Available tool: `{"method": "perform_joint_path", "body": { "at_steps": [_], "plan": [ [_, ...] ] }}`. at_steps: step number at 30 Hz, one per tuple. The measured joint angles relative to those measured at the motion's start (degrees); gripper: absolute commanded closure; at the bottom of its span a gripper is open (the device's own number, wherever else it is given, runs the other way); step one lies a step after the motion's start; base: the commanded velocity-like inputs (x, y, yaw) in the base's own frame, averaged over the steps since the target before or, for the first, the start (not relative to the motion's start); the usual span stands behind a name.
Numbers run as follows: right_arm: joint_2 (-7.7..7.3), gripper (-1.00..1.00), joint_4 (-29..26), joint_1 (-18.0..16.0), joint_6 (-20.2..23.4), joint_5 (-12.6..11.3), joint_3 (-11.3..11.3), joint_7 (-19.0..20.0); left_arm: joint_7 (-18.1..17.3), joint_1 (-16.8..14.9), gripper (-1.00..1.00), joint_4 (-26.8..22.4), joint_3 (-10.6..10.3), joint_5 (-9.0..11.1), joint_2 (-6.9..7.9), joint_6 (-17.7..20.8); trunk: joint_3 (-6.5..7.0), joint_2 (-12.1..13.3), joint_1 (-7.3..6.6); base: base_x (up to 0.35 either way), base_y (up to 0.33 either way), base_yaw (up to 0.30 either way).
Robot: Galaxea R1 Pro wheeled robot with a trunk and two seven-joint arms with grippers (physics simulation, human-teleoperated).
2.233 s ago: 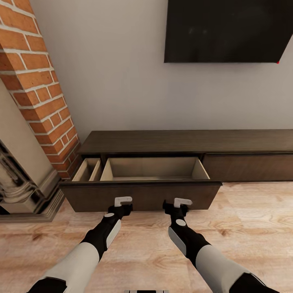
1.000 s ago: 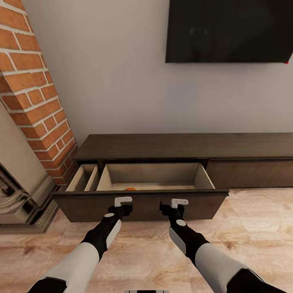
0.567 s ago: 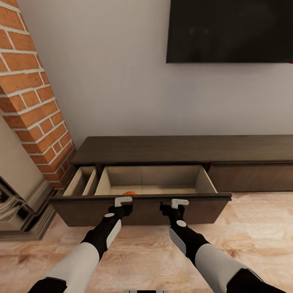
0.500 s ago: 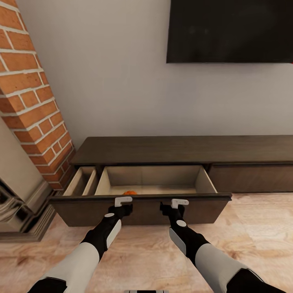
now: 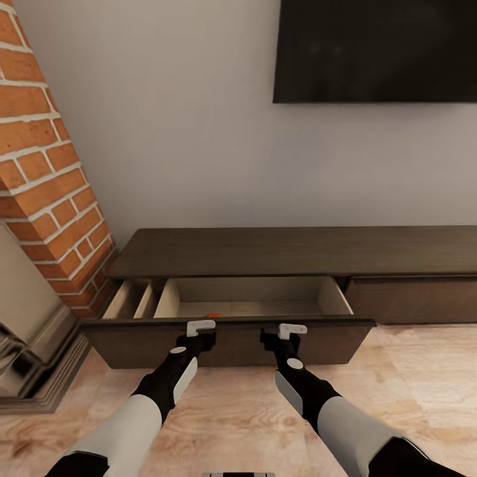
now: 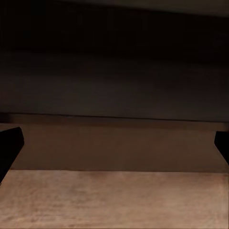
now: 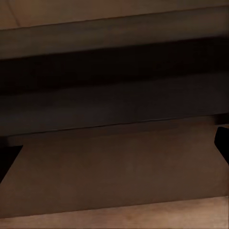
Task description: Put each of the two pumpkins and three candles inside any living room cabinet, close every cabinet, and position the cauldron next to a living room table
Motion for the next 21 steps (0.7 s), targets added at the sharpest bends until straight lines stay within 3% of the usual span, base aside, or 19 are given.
{"method": "perform_joint_path", "body": {
  "at_steps": [8,21],
  "plan": [
    [0.08,-1.0,0.02,0.0,0.0,-0.07,0.01,0.0,0.0,0.0,-1.0,0.0,0.01,0.0,0.0,0.0,0.0,0.0,0.0,0.315,0.0,0.0],
    [0.09,-1.0,0.0,-0.01,-0.02,0.05,-0.05,-0.01,0.0,0.0,-1.0,0.0,0.09,0.0,0.0,-0.01,0.0,0.0,0.0,0.212,0.0,0.0]
  ]
}}
